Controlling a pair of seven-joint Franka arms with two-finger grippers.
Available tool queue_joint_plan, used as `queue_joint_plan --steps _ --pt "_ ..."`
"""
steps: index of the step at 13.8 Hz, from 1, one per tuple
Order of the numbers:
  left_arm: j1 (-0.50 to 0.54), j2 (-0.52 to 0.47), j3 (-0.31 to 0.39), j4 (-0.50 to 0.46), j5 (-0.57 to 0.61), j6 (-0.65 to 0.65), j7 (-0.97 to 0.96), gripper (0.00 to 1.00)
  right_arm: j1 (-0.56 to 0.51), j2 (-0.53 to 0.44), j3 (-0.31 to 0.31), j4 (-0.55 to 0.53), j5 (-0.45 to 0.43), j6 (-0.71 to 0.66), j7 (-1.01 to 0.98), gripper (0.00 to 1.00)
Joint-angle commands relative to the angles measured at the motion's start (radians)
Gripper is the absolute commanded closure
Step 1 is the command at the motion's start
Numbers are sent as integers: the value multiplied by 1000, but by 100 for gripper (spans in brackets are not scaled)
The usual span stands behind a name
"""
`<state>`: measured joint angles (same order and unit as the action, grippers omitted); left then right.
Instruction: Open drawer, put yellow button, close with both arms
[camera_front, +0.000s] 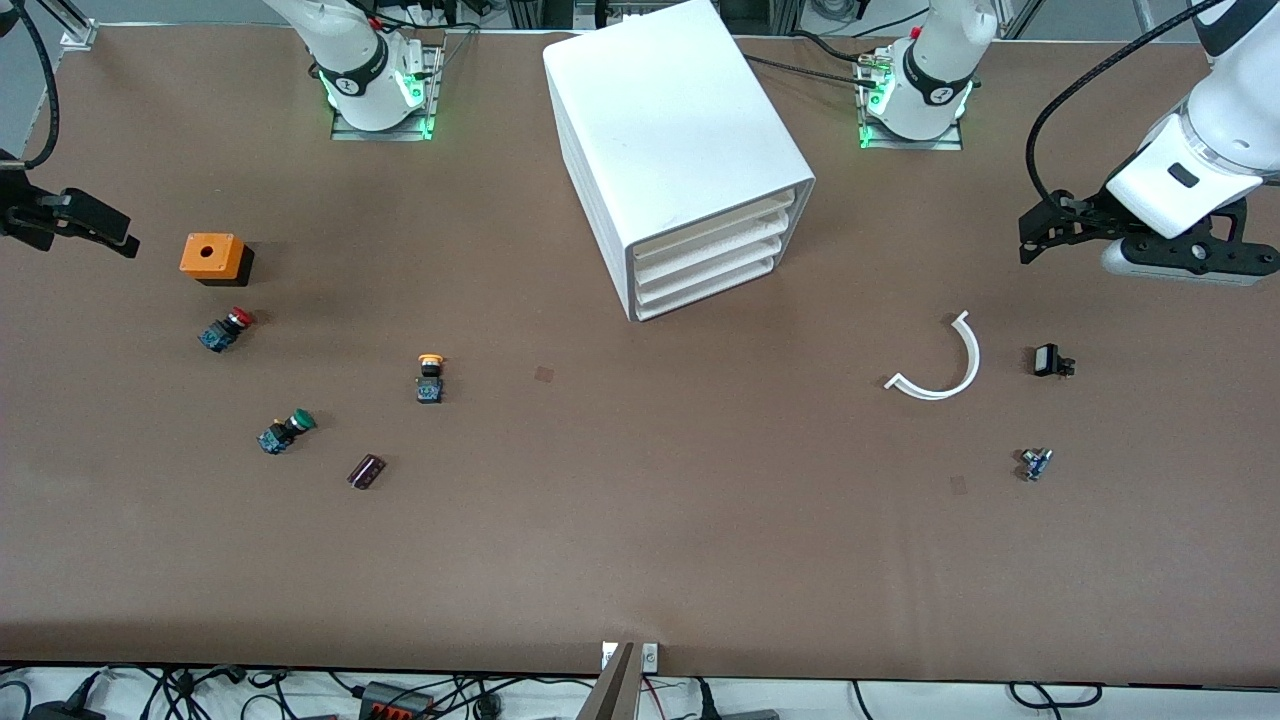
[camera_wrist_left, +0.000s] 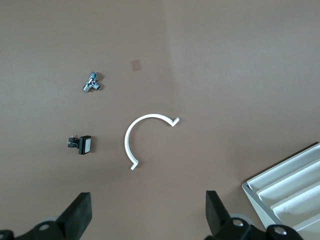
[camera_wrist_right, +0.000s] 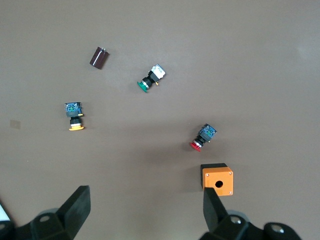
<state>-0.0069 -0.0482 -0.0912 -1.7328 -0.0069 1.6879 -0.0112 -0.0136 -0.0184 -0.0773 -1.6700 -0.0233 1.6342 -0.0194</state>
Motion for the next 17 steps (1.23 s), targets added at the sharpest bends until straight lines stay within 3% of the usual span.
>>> queue_joint_plan --steps 1,6,12,17 --pt "1 -7 -2 9 -22 -13 0 0 3 -11 -1 -5 -17 -11 -1 0" --pt "-2 -2 -2 25 -19 -16 1 0 6 -6 -1 -5 -15 -16 -13 0" --pt "-10 119 -10 219 -21 -141 0 0 30 15 1 -4 -17 -11 -16 0" --pt "-35 163 -24 219 -79 -253 5 0 99 116 2 -7 -6 -5 -2 0"
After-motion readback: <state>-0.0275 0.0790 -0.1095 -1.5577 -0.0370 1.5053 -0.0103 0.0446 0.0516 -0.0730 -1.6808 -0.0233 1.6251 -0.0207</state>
